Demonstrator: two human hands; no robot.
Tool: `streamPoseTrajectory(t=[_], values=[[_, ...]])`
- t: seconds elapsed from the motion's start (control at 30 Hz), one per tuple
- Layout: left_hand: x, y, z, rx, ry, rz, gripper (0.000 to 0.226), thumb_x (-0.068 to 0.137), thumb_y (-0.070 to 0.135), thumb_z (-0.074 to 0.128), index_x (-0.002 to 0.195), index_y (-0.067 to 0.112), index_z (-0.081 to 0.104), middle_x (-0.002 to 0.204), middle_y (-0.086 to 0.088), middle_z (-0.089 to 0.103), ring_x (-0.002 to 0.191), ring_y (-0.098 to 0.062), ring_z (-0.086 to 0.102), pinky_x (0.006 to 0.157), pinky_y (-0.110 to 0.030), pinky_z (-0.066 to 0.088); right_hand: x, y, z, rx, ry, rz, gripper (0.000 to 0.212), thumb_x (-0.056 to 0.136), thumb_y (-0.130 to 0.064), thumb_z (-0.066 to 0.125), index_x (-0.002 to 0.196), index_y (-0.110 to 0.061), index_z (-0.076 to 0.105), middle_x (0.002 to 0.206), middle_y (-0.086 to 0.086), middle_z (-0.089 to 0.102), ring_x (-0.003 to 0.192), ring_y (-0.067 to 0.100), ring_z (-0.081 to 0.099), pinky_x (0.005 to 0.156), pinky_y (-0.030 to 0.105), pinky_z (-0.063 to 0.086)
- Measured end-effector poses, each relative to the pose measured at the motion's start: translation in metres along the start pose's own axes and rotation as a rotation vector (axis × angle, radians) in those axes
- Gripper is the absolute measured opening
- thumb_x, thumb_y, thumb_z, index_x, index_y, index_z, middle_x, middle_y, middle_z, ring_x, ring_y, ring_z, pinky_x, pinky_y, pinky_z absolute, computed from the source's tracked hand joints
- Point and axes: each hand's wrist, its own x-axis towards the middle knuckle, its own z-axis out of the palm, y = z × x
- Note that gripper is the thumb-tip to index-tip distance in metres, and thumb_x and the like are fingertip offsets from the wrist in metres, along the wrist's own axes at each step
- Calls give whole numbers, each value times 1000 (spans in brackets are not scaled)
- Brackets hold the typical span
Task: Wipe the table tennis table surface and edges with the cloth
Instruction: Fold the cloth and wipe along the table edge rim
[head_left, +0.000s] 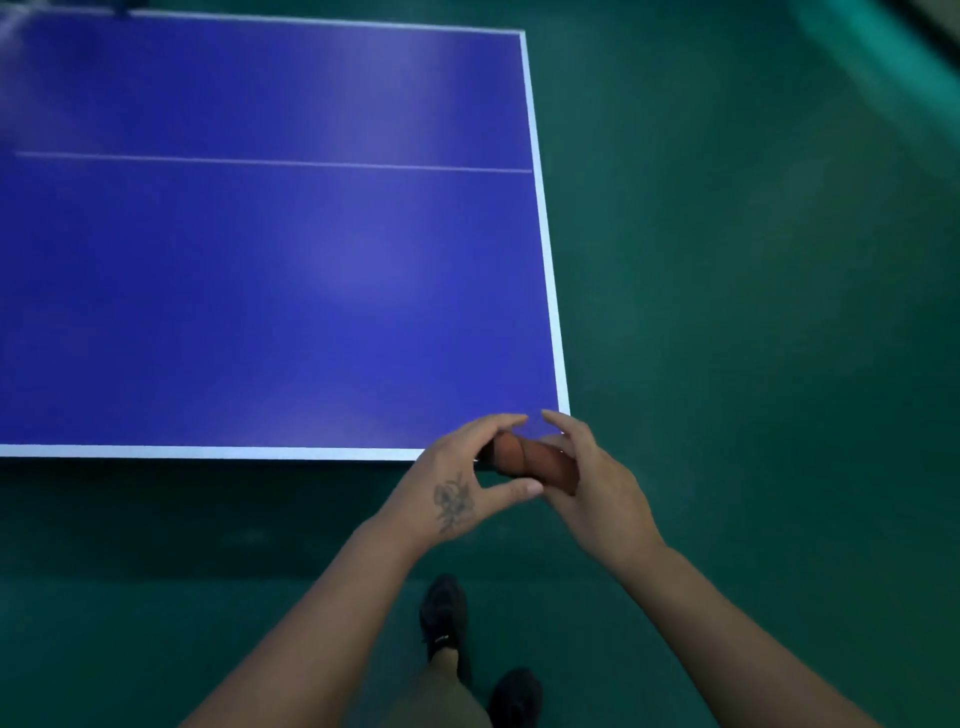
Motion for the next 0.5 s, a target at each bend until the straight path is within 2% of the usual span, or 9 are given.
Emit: streamPoseTrajectory(t=[0.1, 0.17, 0.23, 0.33, 0.4, 0.5], values=[[-30, 15, -5, 7, 97, 27, 36, 88, 34, 89, 119, 39, 70, 111, 23, 74, 104, -4, 71, 98, -26, 55, -17, -24, -6, 77, 4, -23, 82, 85, -36, 84, 148, -47, 31, 123, -33, 62, 107, 2, 63, 90, 29, 51], [-53, 22, -9, -51, 158, 10, 26, 90, 20, 86, 106, 36, 72, 99, 15, 76, 91, -9, 71, 88, -28, 56, -29, -38, -7, 137, -10, -49, 86, 79, -42, 87, 147, -49, 35, 124, -35, 60, 113, 1, 60, 95, 27, 49], [-79, 26, -14, -84, 225, -15, 27, 92, 11, 82, 103, 34, 72, 95, 11, 76, 88, -13, 72, 86, -32, 59, -42, -48, -7, 160, -43, -86, 82, 78, -59, 81, 147, -50, 37, 127, -34, 59, 120, 3, 55, 102, 29, 45], [-117, 29, -26, -173, 287, -35, 28, 91, 3, 81, 102, 28, 73, 95, 6, 78, 90, -13, 76, 84, -25, 60, -57, -60, -9, 187, -156, -109, 67, 85, -80, 58, 145, -54, 43, 128, -28, 60, 124, 8, 52, 107, 38, 46], [-139, 29, -38, -252, 307, -39, 30, 90, -4, 80, 102, 22, 75, 96, 0, 79, 92, -17, 78, 86, -25, 61, -62, -70, -10, 207, -217, -121, 59, 90, -78, 52, 143, -53, 47, 126, -24, 63, 124, 11, 56, 106, 43, 49], [-166, 25, -62, -318, 355, -30, 34, 89, -12, 78, 101, 20, 76, 96, -5, 79, 92, -19, 78, 84, -26, 62, -66, -91, -11, 231, -281, -113, 49, 88, -68, 66, 133, -53, 54, 118, -25, 65, 115, 1, 62, 101, 36, 53]])
